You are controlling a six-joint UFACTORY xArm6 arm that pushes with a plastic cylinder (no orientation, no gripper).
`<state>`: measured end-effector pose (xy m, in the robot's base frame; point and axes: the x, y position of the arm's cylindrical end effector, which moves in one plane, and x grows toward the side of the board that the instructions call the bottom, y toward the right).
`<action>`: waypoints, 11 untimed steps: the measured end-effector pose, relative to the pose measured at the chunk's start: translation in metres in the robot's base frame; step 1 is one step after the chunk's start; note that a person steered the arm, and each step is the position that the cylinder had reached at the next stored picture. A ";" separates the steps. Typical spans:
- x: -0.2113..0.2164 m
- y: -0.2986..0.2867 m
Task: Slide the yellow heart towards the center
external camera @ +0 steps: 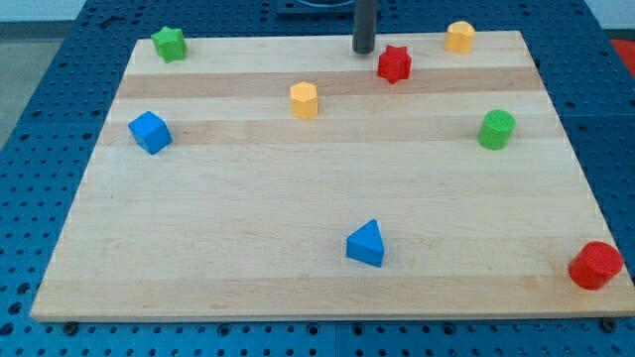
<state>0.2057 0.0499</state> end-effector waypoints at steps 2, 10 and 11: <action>-0.013 0.026; 0.007 0.226; 0.014 0.227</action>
<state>0.2198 0.2767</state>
